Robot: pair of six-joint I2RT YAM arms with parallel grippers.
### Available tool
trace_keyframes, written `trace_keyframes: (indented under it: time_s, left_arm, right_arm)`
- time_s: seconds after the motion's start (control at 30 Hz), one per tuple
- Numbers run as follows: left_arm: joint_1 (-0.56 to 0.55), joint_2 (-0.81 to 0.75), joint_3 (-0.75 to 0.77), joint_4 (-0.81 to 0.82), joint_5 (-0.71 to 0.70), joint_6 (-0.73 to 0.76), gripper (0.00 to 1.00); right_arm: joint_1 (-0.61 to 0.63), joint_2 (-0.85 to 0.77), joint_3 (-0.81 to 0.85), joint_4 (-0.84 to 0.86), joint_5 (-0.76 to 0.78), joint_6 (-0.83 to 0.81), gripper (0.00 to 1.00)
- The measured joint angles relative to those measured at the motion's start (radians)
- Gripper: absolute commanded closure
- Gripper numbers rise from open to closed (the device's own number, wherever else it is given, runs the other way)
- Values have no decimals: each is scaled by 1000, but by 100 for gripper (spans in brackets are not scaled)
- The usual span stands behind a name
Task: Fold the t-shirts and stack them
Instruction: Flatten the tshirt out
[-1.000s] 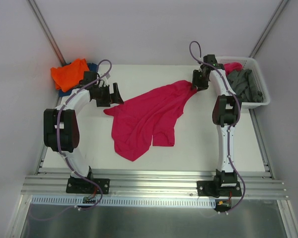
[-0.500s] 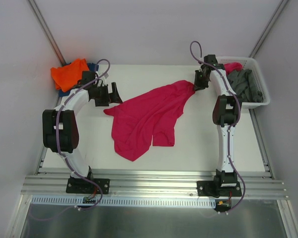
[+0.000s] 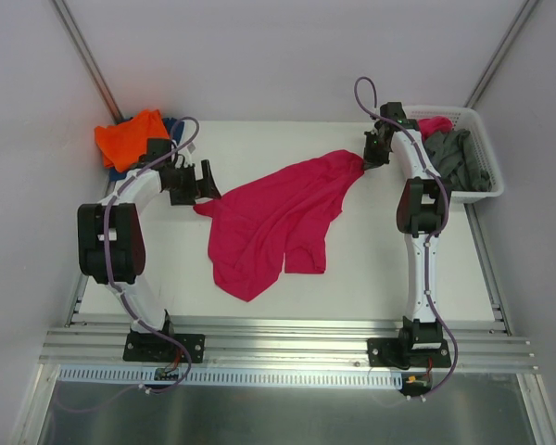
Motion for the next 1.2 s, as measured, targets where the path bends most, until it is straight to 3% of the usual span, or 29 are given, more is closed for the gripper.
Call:
trace_keyframes:
  time_s: [0.2, 0.33, 0.43, 0.47, 0.5, 0.8, 1.2]
  left_arm:
    - [13, 93, 14, 0, -7, 4, 4]
    - [13, 158, 50, -1, -6, 14, 12]
    - [13, 176, 69, 2, -6, 18, 39]
    - [13, 178, 74, 2, -6, 19, 62]
    - [13, 180, 77, 4, -5, 19, 100]
    - [51, 201, 115, 10, 3, 34, 100]
    - [57, 207, 399, 49, 64, 17, 100]
  right_arm:
    - [0, 0, 0, 0, 0, -2, 99]
    - [0, 0, 0, 0, 0, -3, 100]
    - [3, 0, 0, 0, 0, -3, 99]
    - [3, 0, 0, 0, 0, -3, 100]
    - [3, 0, 0, 0, 0, -3, 100]
    - [2, -2, 0, 0, 8, -24, 100]
    - [-9, -172, 32, 1, 26, -73, 99]
